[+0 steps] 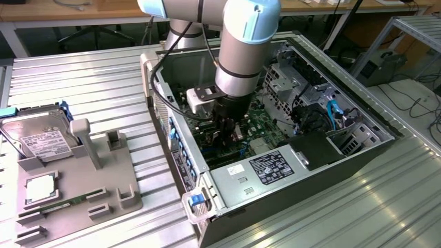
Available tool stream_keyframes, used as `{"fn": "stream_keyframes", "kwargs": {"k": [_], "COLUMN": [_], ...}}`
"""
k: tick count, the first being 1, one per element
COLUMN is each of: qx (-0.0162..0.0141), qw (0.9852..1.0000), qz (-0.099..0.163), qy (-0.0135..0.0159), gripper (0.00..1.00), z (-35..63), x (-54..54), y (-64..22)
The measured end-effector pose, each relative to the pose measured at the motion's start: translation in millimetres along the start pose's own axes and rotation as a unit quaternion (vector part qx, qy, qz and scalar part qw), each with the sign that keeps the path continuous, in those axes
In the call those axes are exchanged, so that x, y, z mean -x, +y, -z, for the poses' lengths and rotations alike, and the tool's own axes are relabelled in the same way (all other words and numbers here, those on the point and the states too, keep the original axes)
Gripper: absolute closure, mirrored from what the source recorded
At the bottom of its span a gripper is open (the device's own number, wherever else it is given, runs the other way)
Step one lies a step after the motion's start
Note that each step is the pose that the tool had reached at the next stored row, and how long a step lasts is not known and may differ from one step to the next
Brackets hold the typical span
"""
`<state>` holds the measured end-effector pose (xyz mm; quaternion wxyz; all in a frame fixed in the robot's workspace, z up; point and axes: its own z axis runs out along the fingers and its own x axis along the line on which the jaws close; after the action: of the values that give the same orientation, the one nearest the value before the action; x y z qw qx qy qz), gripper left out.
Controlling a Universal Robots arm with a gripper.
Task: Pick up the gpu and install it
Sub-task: 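Insert the gpu into the slot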
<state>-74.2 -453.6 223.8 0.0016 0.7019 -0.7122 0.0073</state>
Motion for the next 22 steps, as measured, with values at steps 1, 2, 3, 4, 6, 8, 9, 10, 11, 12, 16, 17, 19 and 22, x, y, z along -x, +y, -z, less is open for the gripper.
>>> {"fn": "stream_keyframes", "kwargs": {"k": [1,2,3,4,6,8,9,10,11,12,16,17,19,22], "qx": [-0.0010,-0.0023,-0.0041,-0.0058,-0.0090,-0.0117,-0.0129,-0.0142,-0.0153,-0.0166,-0.0217,-0.0235,-0.0257,-0.0270], "qw": [1.0000,1.0000,1.0000,1.0000,1.0000,0.9999,0.9999,0.9999,0.9999,0.9999,0.9998,0.9997,0.9997,0.9996], "qz": [0.000,0.000,0.000,0.000,0.000,0.000,0.000,0.000,0.000,0.000,0.000,0.000,0.000,0.000], "qy": [0.0002,0.0001,0.0001,0.0000,0.0000,0.0000,0.0000,-0.0001,-0.0001,-0.0001,-0.0002,-0.0003,-0.0002,-0.0004], "gripper": [0.65,0.65,0.65,0.65,0.65,0.65,0.65,0.65,0.65,0.65,0.65,0.65,0.65,0.65], "z": [2.4,4.8,7.4,9.8,15.5,21.7,24.6,27.7,30.3,33.1,47.6,53.7,60.7,61.5], "x": [0.0,0.0,0.0,0.1,0.1,0.1,0.1,0.1,0.0,0.0,-0.1,0.0,0.1,0.1], "y": [0.0,0.0,0.0,-0.1,-0.2,-0.2,-0.2,-0.3,-0.3,-0.3,-0.4,-0.5,-0.5,-0.6]}}
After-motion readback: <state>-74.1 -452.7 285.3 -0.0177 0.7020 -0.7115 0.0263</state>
